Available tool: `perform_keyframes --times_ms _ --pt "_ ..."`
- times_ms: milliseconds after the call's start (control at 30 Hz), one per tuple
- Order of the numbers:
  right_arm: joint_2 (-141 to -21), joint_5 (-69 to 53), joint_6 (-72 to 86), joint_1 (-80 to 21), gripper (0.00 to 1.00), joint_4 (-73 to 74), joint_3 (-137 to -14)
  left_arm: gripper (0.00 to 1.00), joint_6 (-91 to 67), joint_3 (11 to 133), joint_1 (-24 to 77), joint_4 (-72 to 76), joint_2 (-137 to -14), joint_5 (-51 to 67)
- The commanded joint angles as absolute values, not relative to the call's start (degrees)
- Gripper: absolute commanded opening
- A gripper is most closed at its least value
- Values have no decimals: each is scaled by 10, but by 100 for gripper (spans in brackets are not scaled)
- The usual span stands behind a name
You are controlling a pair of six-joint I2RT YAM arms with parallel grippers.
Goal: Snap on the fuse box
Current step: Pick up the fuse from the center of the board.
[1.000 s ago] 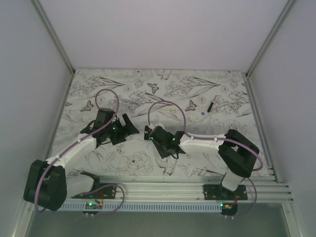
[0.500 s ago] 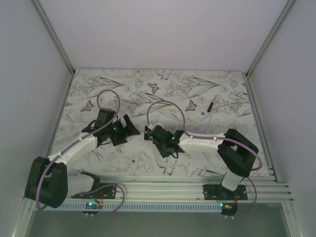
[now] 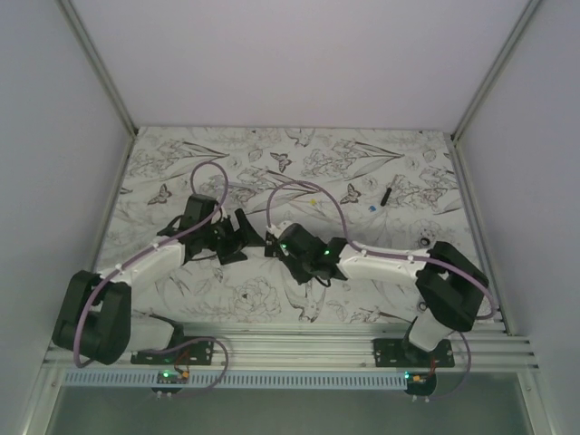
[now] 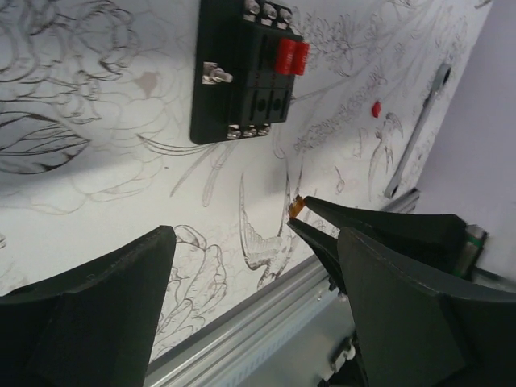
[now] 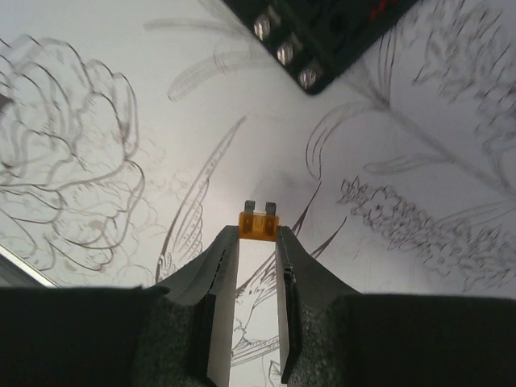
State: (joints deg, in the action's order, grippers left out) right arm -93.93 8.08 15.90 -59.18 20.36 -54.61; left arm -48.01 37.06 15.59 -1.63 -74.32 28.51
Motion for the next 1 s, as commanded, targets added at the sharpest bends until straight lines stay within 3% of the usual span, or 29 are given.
perform_keyframes --times_ms 0,267,767,967 --pt "-902 36 103 -570 25 123 -537 84 -494 394 172 18 -762 339" --pt "-832 -11 57 -547 24 41 -498 75 -500 416 197 28 -768 362" --pt "-778 -86 58 -513 23 -62 -448 39 -515 437 251 49 -776 354" --pt "-781 -95 65 -512 23 -74 -446 31 -517 438 258 54 -784 351"
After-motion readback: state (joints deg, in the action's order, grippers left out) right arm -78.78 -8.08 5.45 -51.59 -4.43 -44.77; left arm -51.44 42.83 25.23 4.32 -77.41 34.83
